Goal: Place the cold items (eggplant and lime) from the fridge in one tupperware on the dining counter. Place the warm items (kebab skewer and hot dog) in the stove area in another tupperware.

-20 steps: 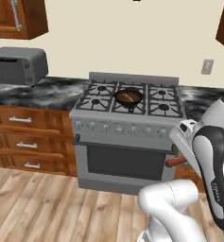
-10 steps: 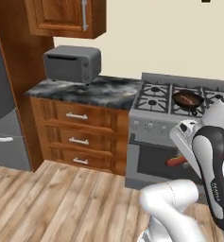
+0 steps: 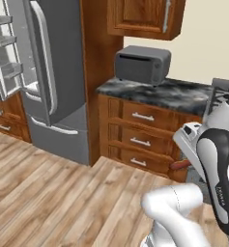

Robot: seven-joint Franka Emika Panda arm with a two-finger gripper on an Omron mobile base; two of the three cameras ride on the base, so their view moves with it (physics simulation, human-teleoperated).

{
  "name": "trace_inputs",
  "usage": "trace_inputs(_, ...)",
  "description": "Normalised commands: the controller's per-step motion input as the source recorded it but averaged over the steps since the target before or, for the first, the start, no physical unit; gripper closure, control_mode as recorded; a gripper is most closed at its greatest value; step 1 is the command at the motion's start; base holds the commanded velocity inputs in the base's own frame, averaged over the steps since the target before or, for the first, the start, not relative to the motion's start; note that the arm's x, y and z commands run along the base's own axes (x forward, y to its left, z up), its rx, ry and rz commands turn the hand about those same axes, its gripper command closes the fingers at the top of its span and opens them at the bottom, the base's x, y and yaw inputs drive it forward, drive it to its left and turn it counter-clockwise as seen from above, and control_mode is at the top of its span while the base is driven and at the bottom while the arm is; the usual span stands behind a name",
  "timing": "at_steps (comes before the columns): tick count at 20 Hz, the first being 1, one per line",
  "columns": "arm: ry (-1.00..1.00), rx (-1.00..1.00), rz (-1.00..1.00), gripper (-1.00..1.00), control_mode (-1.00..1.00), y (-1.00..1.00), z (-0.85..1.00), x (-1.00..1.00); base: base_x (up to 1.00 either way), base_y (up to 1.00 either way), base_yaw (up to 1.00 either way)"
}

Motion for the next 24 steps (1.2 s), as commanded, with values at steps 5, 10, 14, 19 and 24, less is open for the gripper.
trace_inputs(5, 0.0, 0.0, 0.0, 1.0, 1.0, 0.0, 0.0, 0.0, 0.37, 0.97, 0.39)
trace_inputs(10, 0.0, 0.0, 0.0, 1.0, 1.0, 0.0, 0.0, 0.0, 0.57, 0.91, 0.46)
trace_inputs(14, 0.0, 0.0, 0.0, 1.0, 1.0, 0.0, 0.0, 0.0, 0.66, 0.93, 0.51)
trace_inputs(19, 0.0, 0.0, 0.0, 1.0, 1.0, 0.0, 0.0, 0.0, 0.68, 0.83, 0.51)
trace_inputs(24, 0.0, 0.0, 0.0, 1.0, 1.0, 0.0, 0.0, 0.0, 0.82, 0.69, 0.45)
